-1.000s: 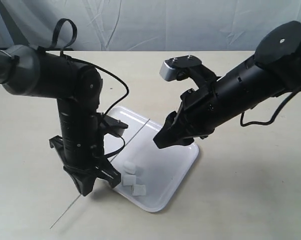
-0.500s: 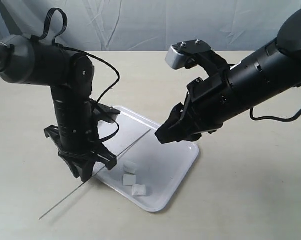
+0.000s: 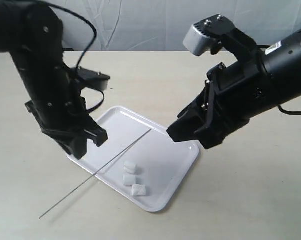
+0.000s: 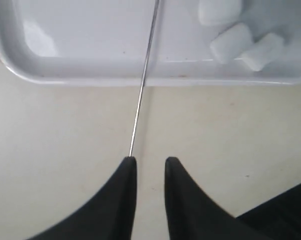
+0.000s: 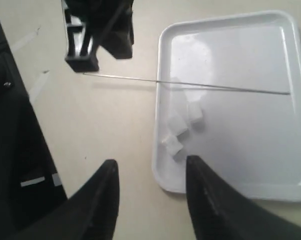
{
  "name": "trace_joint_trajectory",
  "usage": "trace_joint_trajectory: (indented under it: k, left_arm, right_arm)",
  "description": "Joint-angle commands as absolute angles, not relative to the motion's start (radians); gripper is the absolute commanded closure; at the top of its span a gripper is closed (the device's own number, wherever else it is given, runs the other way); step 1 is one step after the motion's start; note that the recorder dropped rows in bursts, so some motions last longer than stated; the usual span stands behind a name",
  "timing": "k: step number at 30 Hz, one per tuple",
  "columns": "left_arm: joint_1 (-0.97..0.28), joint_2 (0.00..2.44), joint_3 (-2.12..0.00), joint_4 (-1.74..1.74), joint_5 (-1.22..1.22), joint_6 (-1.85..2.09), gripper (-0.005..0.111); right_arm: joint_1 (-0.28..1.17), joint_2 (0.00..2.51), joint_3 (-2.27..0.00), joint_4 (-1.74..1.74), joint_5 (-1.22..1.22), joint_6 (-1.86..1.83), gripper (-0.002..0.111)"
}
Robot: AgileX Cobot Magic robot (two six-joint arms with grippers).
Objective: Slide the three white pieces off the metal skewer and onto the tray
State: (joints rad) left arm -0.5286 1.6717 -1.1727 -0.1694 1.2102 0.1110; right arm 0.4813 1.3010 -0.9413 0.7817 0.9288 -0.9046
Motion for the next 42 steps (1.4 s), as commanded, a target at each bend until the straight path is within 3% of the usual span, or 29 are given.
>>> trace_joint_trajectory:
  k: [1,10,19,27,42]
  left_arm:
    - [-0.531,1.429,-1.179,-0.184,1.221,0.116,0.086]
    - [-0.531,0.648,-1.000,-0.128,0.884,0.044,0.086]
    - [-0.529,0.048,-0.601,-0.164,0.556,0.063,0.086]
    - [-0.529,0.000,-0.364,-0.334,0.363,0.162,0.086]
    - [-0.523,0.000,-0.245,-0.518,0.277,0.169,0.086]
  right_arm:
    - [0.480,1.212,-0.939,0.719,1.018,-0.824,0.066]
    - [0.480,0.988,-0.894,0.807,0.970,-0.744,0.066]
    - [0.480,0.518,-0.417,1.213,0.493,-1.095,0.066]
    - [0.480,0.154,-0.210,1.275,0.489,-1.153,0.066]
    - [0.480,0.099,-0.103,1.291,0.400,-1.072,0.066]
